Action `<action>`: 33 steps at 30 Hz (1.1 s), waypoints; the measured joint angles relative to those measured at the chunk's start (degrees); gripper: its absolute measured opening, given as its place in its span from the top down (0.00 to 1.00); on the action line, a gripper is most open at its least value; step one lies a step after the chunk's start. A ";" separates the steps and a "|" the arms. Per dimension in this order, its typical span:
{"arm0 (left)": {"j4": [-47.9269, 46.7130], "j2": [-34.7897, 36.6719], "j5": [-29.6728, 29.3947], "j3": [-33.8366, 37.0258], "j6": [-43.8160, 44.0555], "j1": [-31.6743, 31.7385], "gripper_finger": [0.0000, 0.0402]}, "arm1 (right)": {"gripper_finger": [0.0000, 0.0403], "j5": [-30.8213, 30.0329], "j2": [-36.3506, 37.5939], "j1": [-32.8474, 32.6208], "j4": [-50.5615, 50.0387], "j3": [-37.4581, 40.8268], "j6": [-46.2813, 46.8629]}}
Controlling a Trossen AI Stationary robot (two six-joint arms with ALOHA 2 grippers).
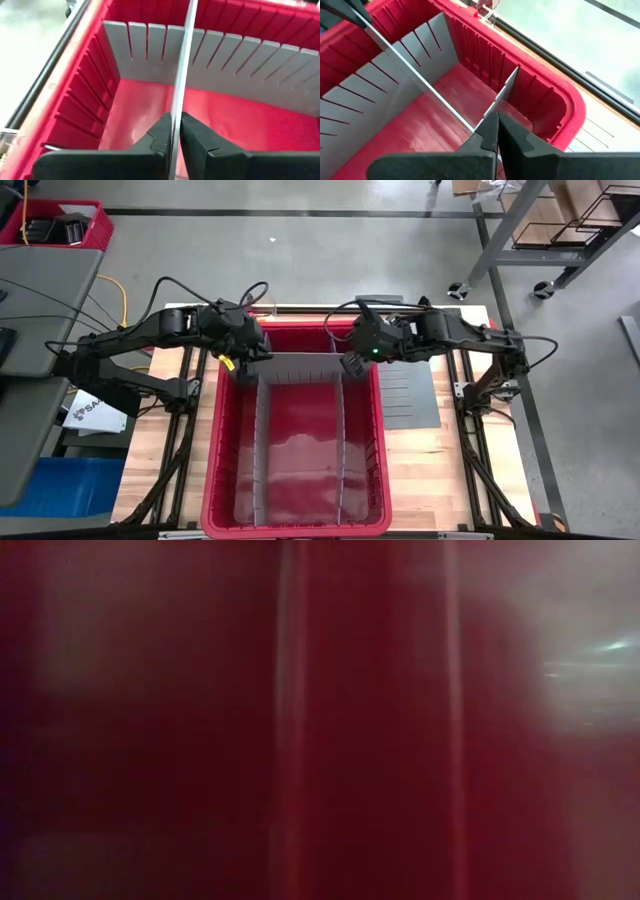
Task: Sort blocks
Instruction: Assemble the bin divider into the red bin
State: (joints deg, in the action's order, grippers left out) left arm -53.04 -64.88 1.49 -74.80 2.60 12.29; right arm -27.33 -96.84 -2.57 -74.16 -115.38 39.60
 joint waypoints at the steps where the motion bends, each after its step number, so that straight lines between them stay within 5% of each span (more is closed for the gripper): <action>1: 0.06 0.02 -0.12 -0.40 0.19 0.00 0.90 | 1.00 0.00 0.37 0.00 0.08 -0.02 0.01; 12: -0.47 -0.53 0.84 0.23 1.12 -0.09 0.69 | 1.00 0.07 1.68 -0.11 -0.08 -0.06 0.02; 24: 3.84 0.14 3.80 -5.91 1.92 -0.14 0.66 | 1.00 3.02 1.71 -0.34 2.72 -0.06 -4.54; 29: 3.23 0.98 3.58 -7.26 -1.08 -2.75 0.73 | 1.00 19.32 1.58 -1.99 5.16 -0.06 -11.24; 33: 3.13 2.77 0.54 -5.98 0.37 -7.67 0.95 | 1.00 22.40 1.44 -5.67 -1.53 -0.06 -7.57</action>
State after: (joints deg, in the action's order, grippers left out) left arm -49.91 -62.10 2.03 -80.78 2.97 4.63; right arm -4.93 -95.39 -8.24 -75.69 -115.44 32.03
